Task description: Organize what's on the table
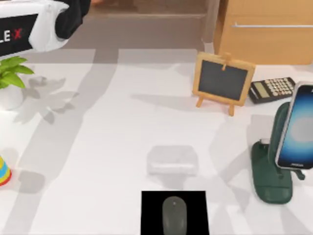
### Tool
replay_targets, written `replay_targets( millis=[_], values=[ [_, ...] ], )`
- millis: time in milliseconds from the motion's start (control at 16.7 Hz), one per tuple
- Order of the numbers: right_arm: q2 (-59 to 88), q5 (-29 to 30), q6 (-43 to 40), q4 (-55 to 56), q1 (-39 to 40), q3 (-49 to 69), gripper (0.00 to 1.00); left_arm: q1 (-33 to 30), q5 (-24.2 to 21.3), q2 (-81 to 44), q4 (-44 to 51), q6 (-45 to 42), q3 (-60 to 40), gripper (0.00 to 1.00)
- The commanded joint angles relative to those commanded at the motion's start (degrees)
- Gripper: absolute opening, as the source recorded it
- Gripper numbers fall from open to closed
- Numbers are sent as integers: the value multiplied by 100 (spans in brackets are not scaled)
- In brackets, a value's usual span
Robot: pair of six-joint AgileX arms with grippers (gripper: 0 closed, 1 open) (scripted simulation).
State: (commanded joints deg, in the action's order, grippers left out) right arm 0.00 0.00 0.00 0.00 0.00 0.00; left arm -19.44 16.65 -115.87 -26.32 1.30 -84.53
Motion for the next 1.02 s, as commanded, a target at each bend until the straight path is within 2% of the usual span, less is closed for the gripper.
replay_targets(
  millis=[840,1020],
  values=[
    [0,0,0,0,0,0,100,5,-2,-10,36,-3,-13,0],
    [0,0,0,0,0,0,100,5,-2,-10,36,-3,-13,23]
  ],
)
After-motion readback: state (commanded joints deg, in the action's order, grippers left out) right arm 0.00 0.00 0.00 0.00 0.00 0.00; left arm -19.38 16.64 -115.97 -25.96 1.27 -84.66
